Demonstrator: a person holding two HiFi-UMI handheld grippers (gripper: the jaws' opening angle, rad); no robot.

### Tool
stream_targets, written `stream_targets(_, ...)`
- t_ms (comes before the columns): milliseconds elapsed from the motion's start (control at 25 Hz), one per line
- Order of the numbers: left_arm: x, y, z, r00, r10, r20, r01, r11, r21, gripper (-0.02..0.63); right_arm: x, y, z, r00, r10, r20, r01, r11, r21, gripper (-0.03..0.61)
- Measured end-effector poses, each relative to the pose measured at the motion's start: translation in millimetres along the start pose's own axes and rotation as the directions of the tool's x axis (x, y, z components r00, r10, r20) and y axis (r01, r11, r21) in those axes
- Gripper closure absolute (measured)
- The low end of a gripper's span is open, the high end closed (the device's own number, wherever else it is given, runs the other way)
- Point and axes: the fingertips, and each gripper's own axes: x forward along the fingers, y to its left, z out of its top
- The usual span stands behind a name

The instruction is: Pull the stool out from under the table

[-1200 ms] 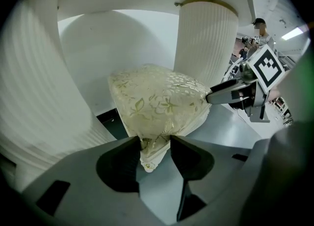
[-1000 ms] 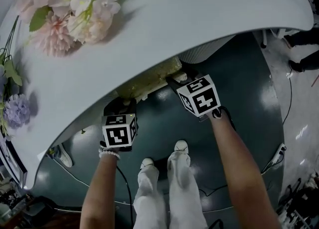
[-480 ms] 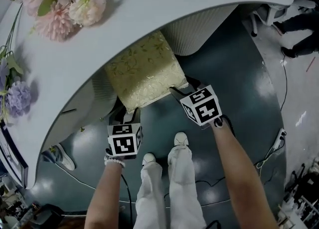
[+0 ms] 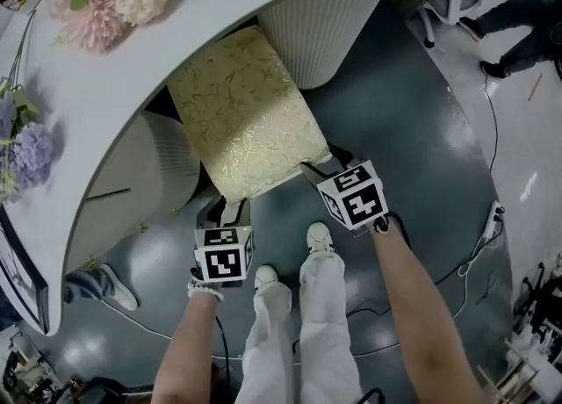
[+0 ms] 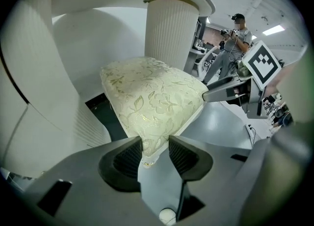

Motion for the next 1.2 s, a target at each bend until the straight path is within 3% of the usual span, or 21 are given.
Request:
stream_targets(720,-24,-41,-55,0.995,-0.084,-0.049,0.088,0.992,0.092,0.434,-53,24,-79,0.998,-0.063,-0.021,0.065,0.993,0.102,0.293)
stream_targets(1200,-35,-93,-88,0.975,-0.175,-0.136,0.203,0.951,0.232,0.436,-108,26,-155,0.988,-0.149,-0.042,0.154,0.963,0.221,0.298)
